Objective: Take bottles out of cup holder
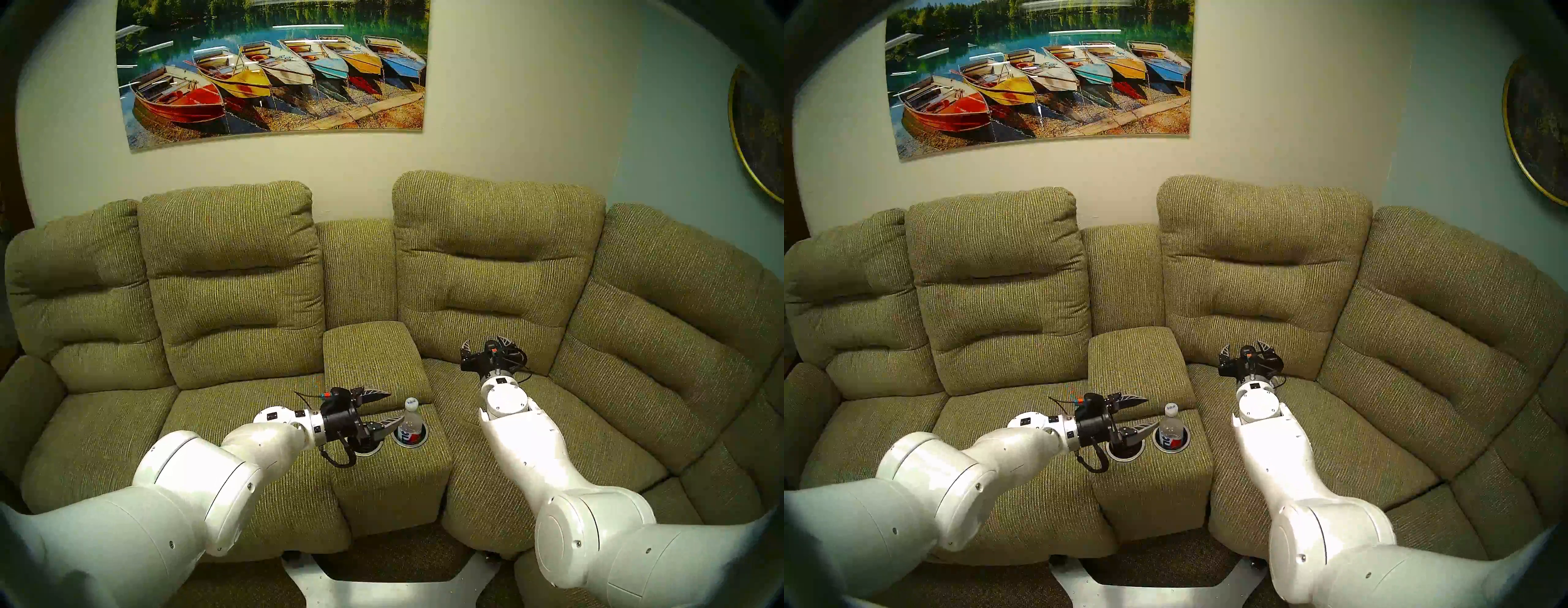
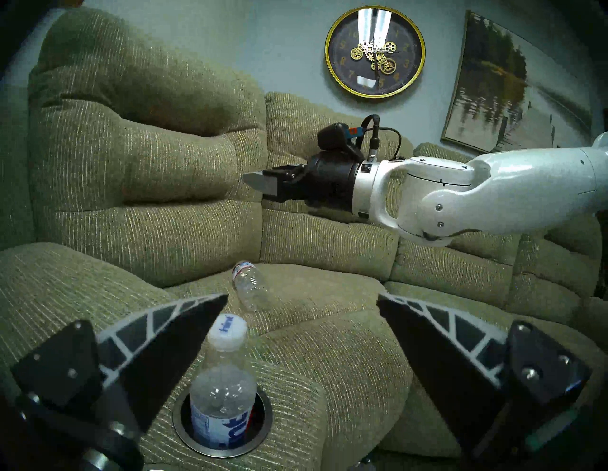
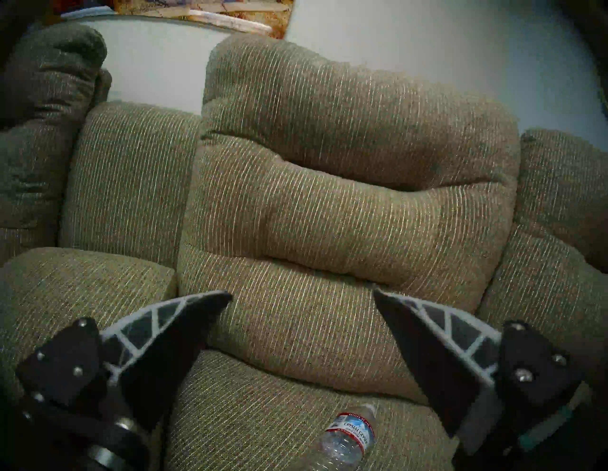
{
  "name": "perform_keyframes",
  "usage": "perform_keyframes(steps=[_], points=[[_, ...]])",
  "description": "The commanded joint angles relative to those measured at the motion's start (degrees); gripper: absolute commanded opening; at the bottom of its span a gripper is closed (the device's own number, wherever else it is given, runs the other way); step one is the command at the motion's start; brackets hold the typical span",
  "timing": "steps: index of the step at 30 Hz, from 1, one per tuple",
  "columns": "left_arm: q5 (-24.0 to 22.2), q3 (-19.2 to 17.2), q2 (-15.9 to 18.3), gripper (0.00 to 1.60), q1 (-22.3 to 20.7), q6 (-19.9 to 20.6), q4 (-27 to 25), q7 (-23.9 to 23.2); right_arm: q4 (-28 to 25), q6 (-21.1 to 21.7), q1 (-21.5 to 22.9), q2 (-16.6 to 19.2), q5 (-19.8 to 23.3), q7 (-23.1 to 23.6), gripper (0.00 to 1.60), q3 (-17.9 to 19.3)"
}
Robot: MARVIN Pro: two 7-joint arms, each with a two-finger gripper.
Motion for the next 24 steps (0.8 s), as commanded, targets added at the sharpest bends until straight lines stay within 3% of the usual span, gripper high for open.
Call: perform_keyframes(steps=[1,12,24], points=[[1.1,0.9,-1.1,1.6,-0.8,-1.3,-0.9,3.5,-6.7,-4.7,-5.2,-0.2,0.0,-0.4,1.6,-0.3],[3.4,2.4,-1.7,1.6,-0.8,-1.9,-1.0,7.6,-14.6,-6.2,-11.3,-0.9,0.6,0.1,1.6,-0.7],[5.9,4.1,-1.9,1.6,-1.0,-3.3,-1.1,13.0,-22.5,-3.9,-16.1,-1.0,0.8,0.7,1.6,-1.0]])
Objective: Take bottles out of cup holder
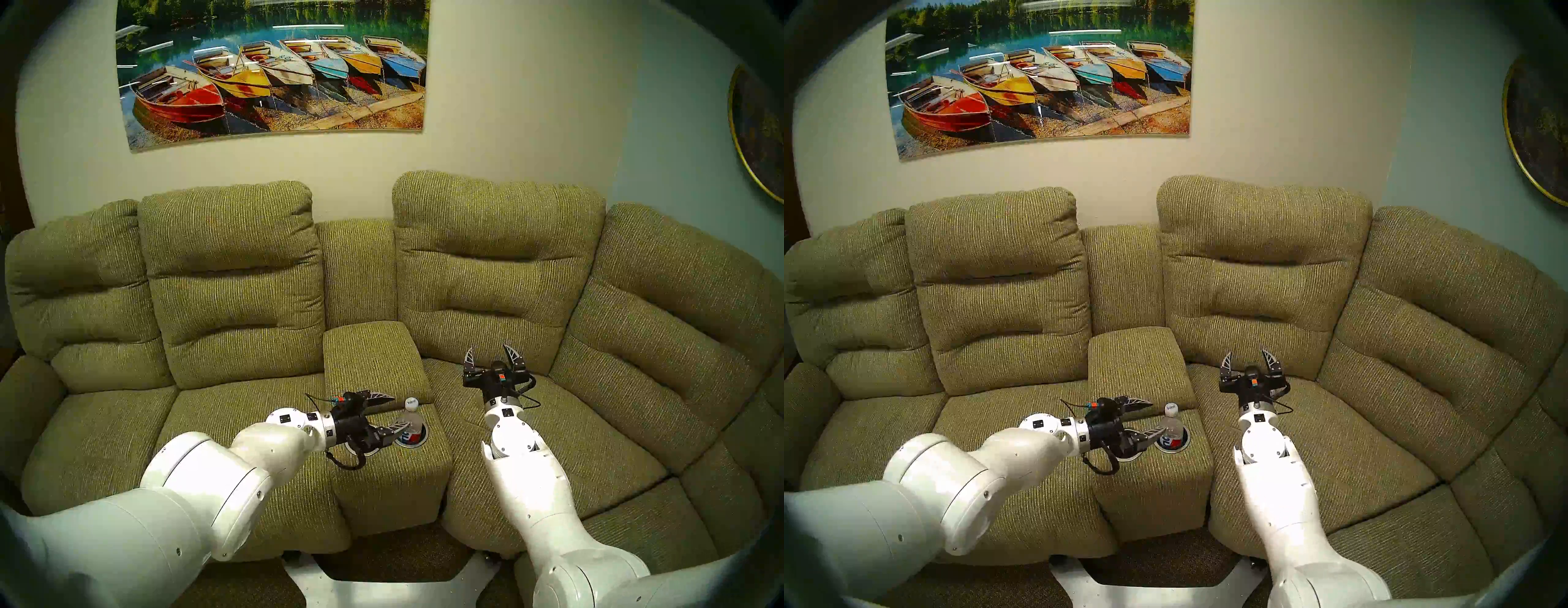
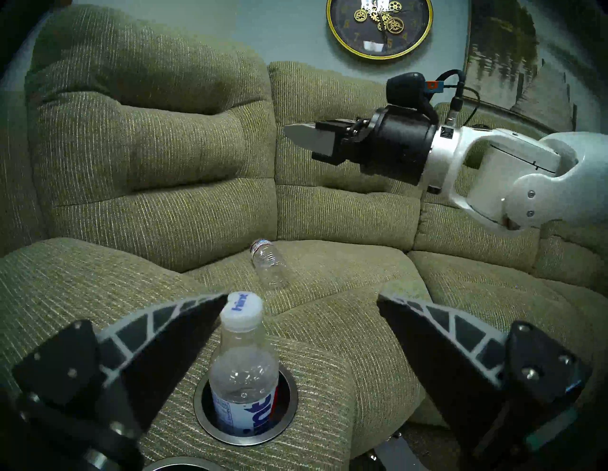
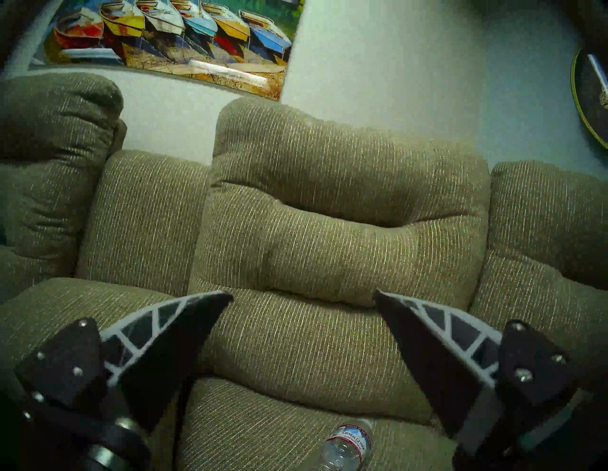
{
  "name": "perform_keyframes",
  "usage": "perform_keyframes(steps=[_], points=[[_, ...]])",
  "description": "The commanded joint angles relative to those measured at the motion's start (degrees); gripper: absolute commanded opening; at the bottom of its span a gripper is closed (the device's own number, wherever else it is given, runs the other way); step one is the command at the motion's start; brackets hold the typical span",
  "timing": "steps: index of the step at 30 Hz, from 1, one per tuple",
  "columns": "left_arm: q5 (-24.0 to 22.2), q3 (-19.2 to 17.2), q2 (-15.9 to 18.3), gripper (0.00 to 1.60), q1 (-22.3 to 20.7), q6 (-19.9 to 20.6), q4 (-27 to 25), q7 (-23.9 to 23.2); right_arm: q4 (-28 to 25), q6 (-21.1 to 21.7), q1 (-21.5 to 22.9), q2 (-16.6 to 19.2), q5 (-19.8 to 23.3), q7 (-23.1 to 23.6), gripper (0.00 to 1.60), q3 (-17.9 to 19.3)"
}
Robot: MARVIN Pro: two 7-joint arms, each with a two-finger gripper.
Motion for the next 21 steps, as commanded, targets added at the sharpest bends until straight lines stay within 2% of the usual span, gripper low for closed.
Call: perform_keyframes(steps=[1,8,21], points=[[0.5,0.3,-0.4,1.6,-1.2,-0.6,-0.8,3.0,-6.7,1.3,-3.2,-0.2,0.0,0.6,1.6,-0.2],[1.8,0.9,-0.9,1.6,-2.6,0.3,-1.0,6.6,-11.3,4.0,-5.7,-0.2,0.2,1.6,1.6,0.0],[4.2,2.3,-2.2,1.6,-3.8,2.7,-0.8,11.2,-17.2,6.1,-8.8,-0.7,0.5,3.1,1.6,-0.4]])
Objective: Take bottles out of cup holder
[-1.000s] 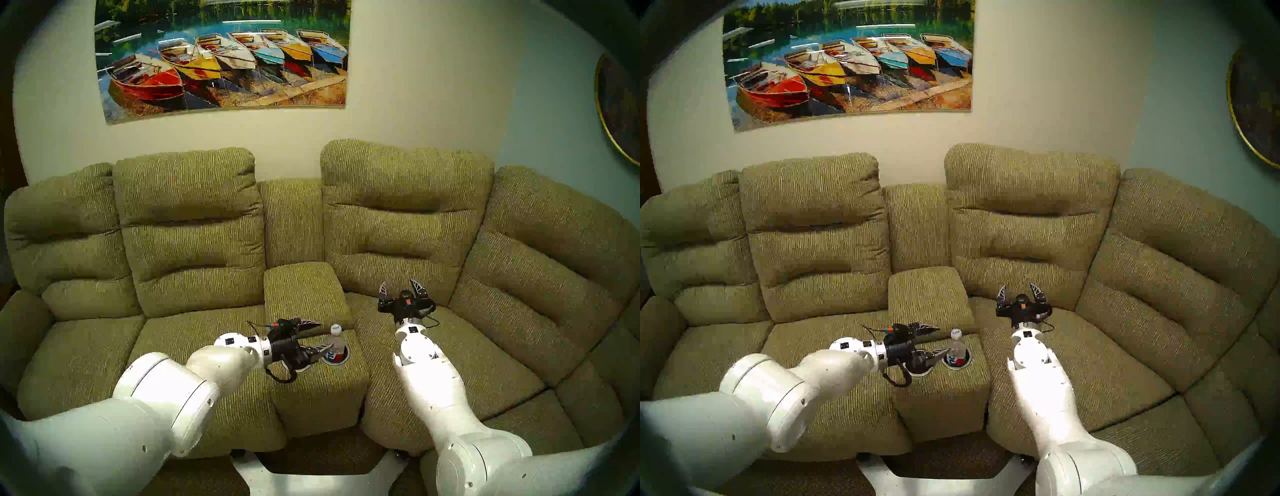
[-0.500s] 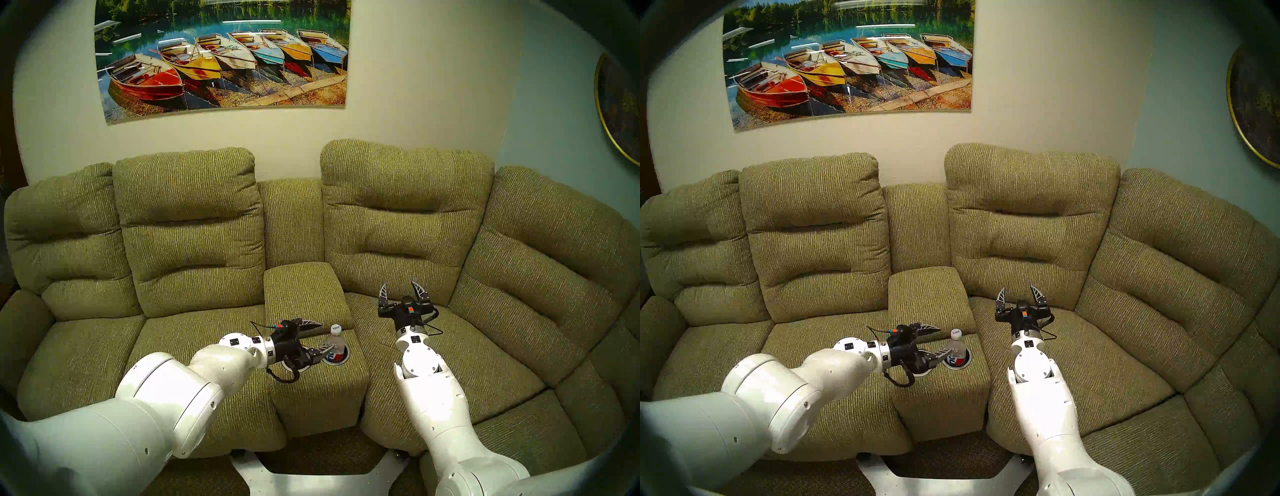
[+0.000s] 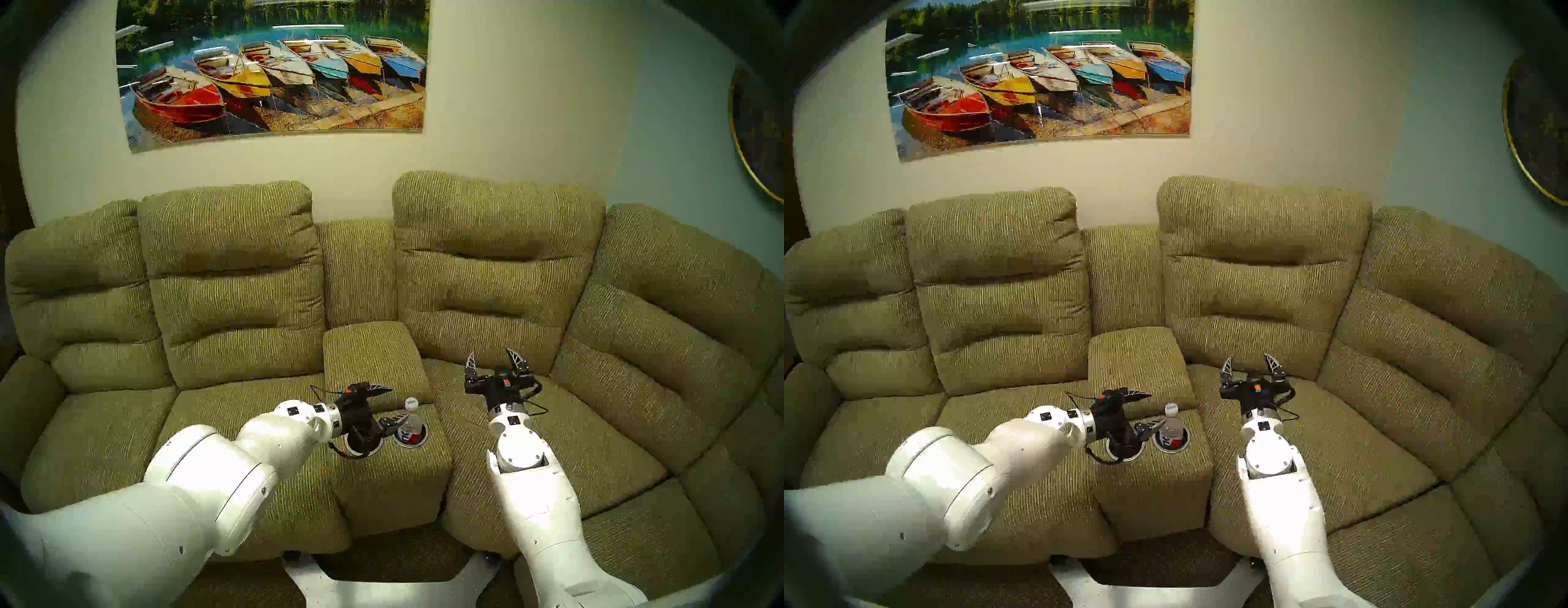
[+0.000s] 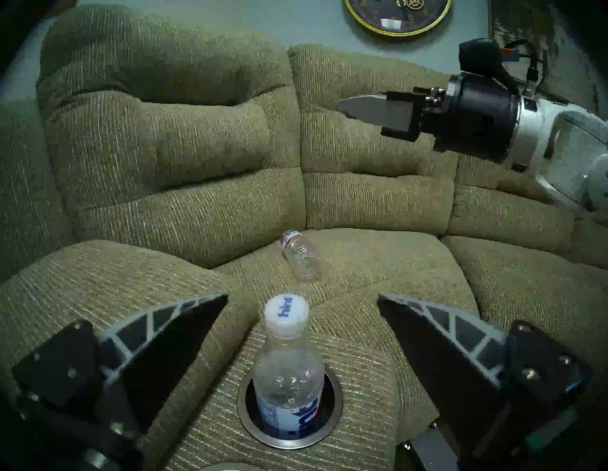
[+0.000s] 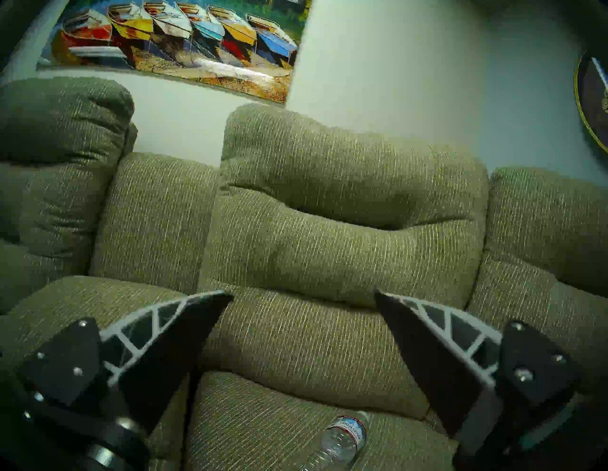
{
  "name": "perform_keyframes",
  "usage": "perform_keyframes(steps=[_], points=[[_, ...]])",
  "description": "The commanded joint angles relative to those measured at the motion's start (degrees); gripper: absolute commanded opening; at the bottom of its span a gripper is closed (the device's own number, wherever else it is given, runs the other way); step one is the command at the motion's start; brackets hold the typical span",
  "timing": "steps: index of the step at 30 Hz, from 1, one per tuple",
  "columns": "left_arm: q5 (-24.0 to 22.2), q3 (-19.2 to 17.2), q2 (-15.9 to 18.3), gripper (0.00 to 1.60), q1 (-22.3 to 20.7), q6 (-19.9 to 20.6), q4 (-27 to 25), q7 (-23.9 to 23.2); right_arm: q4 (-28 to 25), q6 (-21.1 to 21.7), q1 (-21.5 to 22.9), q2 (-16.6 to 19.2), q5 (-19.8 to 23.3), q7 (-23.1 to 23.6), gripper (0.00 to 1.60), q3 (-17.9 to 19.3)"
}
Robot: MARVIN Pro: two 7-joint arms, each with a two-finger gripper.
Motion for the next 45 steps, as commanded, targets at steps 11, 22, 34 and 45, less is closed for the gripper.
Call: perform_keyframes(steps=[11,22,34,45], points=[[2.3,1.4,-1.9,1.6,-2.8,3.7,-0.7,5.5,-8.6,1.7,-3.4,-0.5,0.2,1.1,1.6,-0.4],[4.0,2.3,-3.2,1.6,-3.7,6.5,-0.8,9.0,-11.3,2.2,-4.6,-0.4,0.2,1.8,1.6,-0.3],[5.8,3.2,-4.4,1.6,-4.4,9.5,-0.8,12.3,-13.2,2.3,-5.4,-0.6,0.2,2.4,1.6,-0.5],[7.3,4.0,-5.5,1.6,-4.4,11.9,-0.7,14.7,-14.5,2.2,-5.8,-0.6,0.2,2.7,1.6,-0.5]])
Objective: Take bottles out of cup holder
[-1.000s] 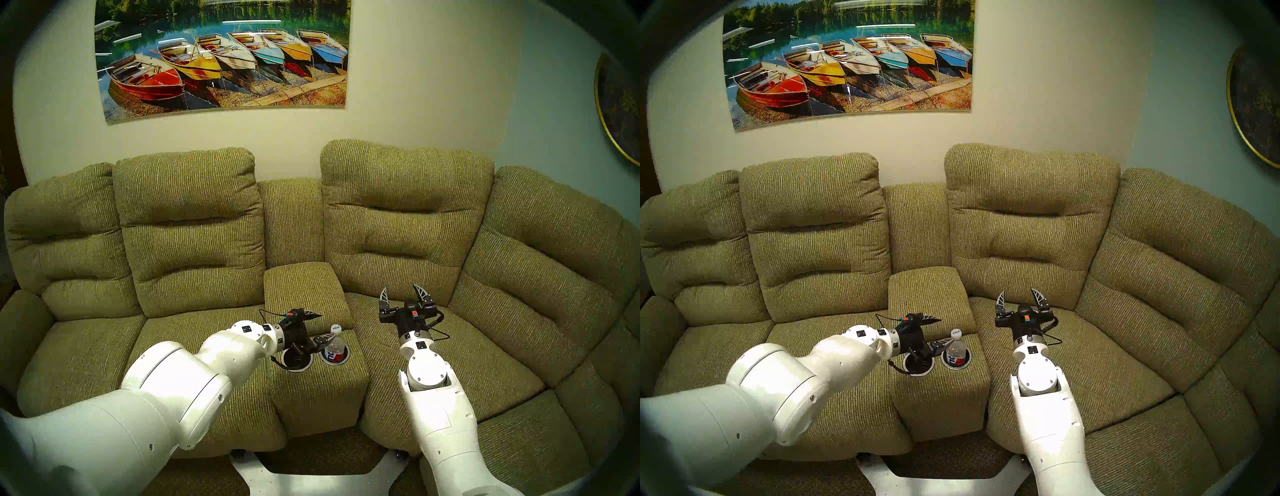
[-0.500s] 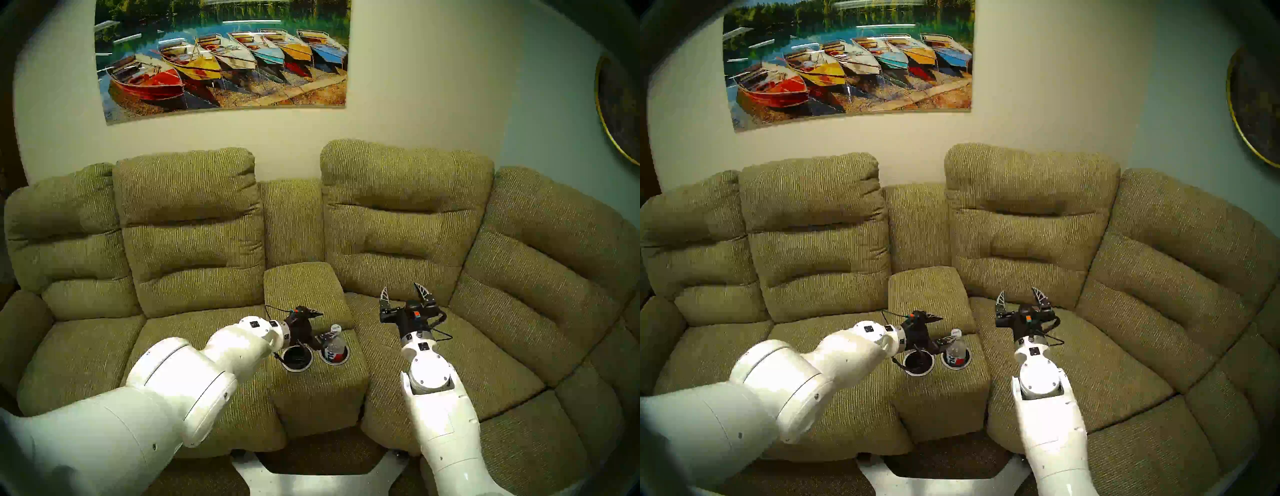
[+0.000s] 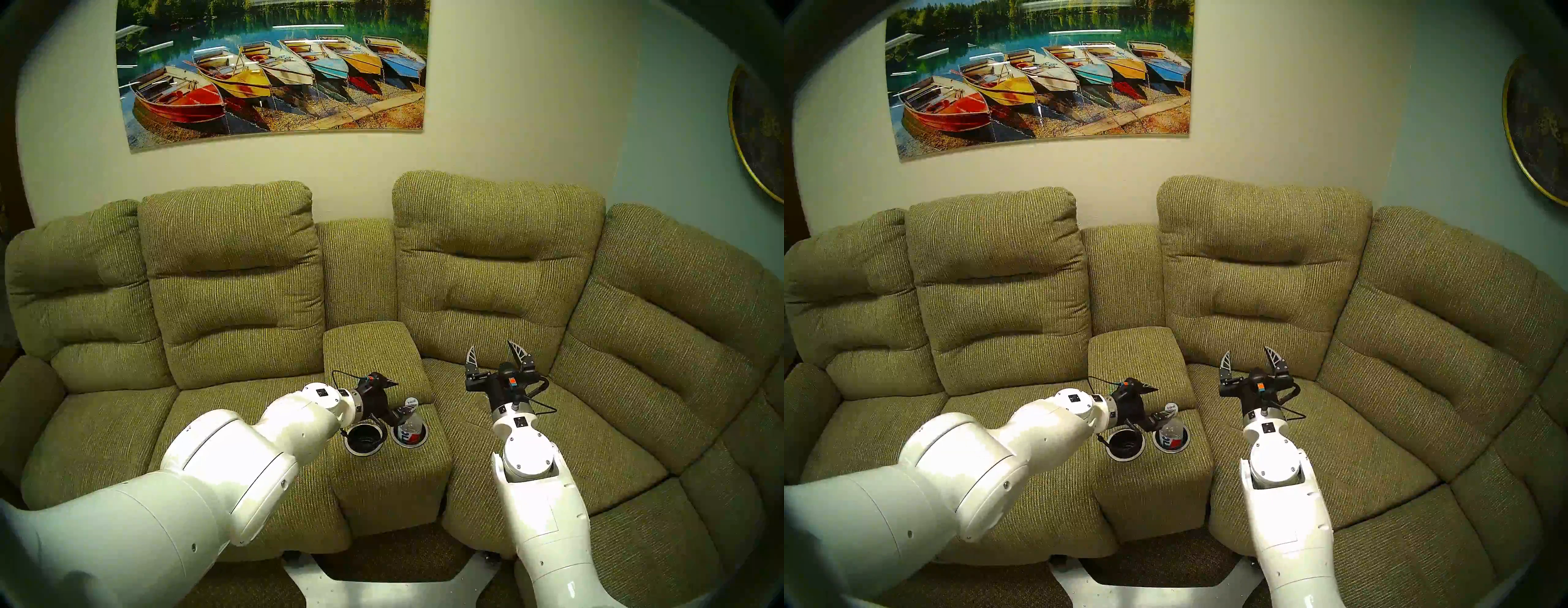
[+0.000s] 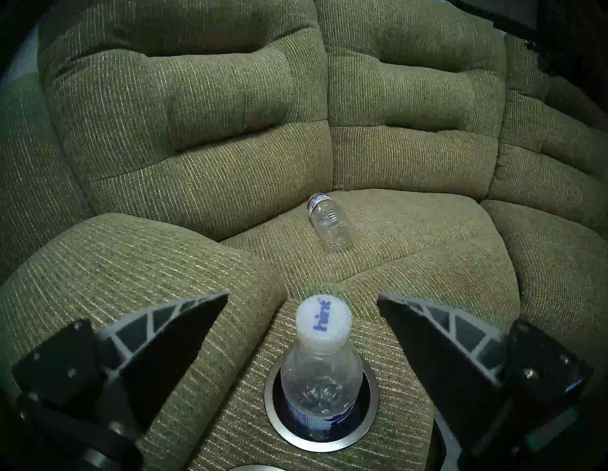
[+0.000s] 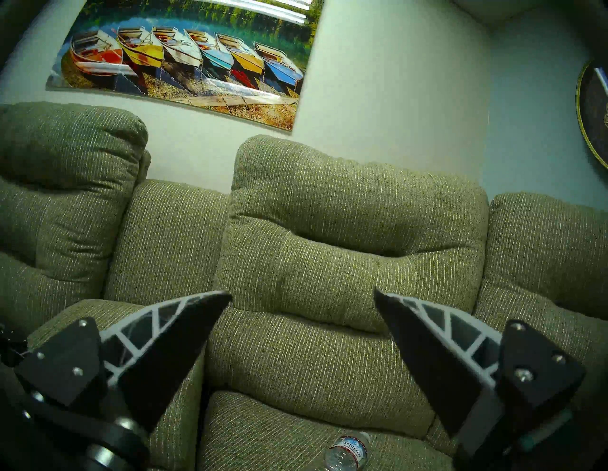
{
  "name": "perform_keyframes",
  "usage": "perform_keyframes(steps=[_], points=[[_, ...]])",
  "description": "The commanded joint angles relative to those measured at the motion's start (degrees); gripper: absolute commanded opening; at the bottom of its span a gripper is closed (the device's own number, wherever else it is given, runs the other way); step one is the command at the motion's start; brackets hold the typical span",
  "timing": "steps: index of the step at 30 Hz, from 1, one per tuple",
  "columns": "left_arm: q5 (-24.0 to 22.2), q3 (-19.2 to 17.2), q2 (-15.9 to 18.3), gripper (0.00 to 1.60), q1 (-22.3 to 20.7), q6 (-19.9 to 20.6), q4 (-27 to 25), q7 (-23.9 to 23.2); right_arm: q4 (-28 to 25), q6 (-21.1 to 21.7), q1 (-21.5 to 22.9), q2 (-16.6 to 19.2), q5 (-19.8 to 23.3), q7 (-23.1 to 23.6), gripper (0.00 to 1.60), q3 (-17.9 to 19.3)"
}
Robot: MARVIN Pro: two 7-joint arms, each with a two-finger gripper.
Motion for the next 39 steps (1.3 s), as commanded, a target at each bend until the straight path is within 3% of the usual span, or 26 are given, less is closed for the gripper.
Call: perform_keyframes(steps=[1,39], points=[[0.1,0.0,-1.4,1.6,-1.0,0.8,-0.7,1.3,-2.5,-0.2,0.0,0.0,-0.2,-0.1,1.6,-0.1],[3.2,1.7,-4.3,1.6,-1.0,7.3,-0.8,7.7,-7.1,-0.7,-1.8,0.2,-0.4,0.4,1.6,0.1]])
